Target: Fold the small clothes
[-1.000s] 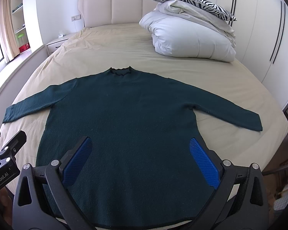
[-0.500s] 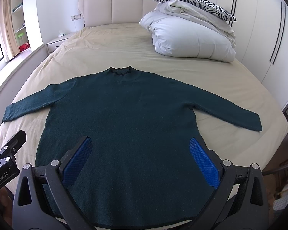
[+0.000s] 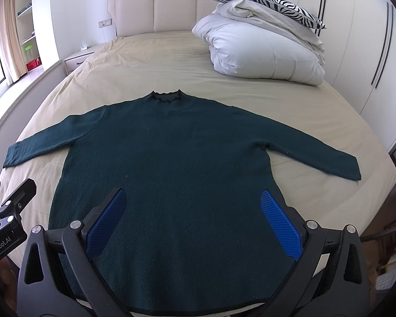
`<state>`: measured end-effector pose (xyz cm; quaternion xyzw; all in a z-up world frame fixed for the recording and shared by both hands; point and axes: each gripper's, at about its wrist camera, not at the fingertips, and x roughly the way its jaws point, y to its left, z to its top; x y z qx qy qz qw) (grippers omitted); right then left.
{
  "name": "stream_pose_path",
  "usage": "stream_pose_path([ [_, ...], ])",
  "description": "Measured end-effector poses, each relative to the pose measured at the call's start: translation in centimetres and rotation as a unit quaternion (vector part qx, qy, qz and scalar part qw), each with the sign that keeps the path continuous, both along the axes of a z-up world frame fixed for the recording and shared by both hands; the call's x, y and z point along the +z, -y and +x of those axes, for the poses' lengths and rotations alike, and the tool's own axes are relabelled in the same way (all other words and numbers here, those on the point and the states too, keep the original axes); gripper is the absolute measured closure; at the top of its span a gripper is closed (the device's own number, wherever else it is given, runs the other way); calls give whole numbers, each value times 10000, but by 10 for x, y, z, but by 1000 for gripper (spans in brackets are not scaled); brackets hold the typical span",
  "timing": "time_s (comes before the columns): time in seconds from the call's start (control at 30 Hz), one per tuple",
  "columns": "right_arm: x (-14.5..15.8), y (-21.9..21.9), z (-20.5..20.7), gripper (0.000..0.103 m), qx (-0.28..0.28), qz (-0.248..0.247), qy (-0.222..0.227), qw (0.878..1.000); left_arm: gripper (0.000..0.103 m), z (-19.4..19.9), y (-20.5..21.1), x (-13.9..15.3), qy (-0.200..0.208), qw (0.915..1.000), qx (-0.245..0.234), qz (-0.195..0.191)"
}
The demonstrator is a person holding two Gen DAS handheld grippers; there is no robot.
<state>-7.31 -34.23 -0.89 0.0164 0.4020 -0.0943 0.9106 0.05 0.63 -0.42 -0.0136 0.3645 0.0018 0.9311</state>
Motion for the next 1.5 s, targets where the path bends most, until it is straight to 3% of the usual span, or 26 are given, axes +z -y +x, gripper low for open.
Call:
stream_pose_path([
  [1.1, -6, 0, 4, 0, 28, -12, -94, 10000, 0, 0, -3, -8, -66, 9999, 38, -110],
  [1.2, -8, -1, 6, 0, 33, -21, -122, 9999, 0, 3, -10, -13, -173, 9992, 42, -357],
  [1.37, -16, 0, 13, 0, 86, 31, -217, 9997, 0, 7, -49, -29, -262, 9927, 126, -1168],
  [1.5, -29, 6, 26, 0, 284, 408, -406, 9979, 0, 18, -83, -44, -407, 9933, 304, -1039],
])
